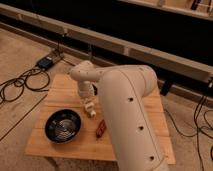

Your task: Stand the bottle upright

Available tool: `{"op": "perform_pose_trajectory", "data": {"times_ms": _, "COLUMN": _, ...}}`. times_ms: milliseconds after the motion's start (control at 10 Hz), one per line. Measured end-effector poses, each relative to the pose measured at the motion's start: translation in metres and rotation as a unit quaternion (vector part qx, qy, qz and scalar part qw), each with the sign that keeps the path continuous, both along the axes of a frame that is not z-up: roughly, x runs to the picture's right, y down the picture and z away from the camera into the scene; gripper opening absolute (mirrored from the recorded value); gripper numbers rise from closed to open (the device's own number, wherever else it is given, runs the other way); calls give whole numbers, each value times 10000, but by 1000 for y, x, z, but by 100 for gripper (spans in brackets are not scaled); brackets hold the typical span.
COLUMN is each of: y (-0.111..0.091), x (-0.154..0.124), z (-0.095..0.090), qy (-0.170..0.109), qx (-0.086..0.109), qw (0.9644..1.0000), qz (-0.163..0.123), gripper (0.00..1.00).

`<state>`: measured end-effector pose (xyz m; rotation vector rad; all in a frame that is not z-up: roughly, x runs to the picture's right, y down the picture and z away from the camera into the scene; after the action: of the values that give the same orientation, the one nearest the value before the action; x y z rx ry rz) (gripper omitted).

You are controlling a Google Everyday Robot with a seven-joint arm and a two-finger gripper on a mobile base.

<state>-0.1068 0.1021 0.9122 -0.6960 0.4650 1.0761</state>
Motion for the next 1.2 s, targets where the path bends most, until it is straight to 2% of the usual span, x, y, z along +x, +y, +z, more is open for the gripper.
{"op": "perform_pose_trajectory", "data": {"times_ms": 200, "y": 6, "x": 1, "z": -5, "qy": -71, "qx": -191, "qw": 9998, "qz": -82, "gripper": 4}}
{"op": "perform_pose_trajectory", "data": {"times_ms": 300, "y": 4, "x": 2, "z": -6, "qy": -63, "qx": -244, "qw": 9996, "qz": -110, "gripper": 0}}
{"op": "perform_pose_trajectory", "data": {"times_ms": 700, "y": -18, "x": 8, "z": -17, "qy": 44, "qx": -418, "qw": 9989, "qz": -189, "gripper": 0}}
{"op": "perform_pose_trajectory", "data": {"times_ms": 900, "y": -34, "x": 8, "z": -35, "qy": 116, "qx": -615, "qw": 9980, "qz": 43, "gripper": 0}}
{"op": "perform_pose_trajectory", "data": {"times_ms": 1000, "y": -43, "x": 9, "z": -47, "qy": 161, "qx": -736, "qw": 9968, "qz": 273, "gripper": 0}}
{"op": "perform_pose_trajectory", "data": {"times_ms": 1100, "y": -50, "x": 11, "z": -56, "qy": 209, "qx": -853, "qw": 9948, "qz": 509, "gripper": 0}}
{"op": "perform_pose_trajectory", "data": {"times_ms": 1200, "y": -60, "x": 14, "z": -70, "qy": 319, "qx": -1044, "qw": 9895, "qz": 946, "gripper": 0}}
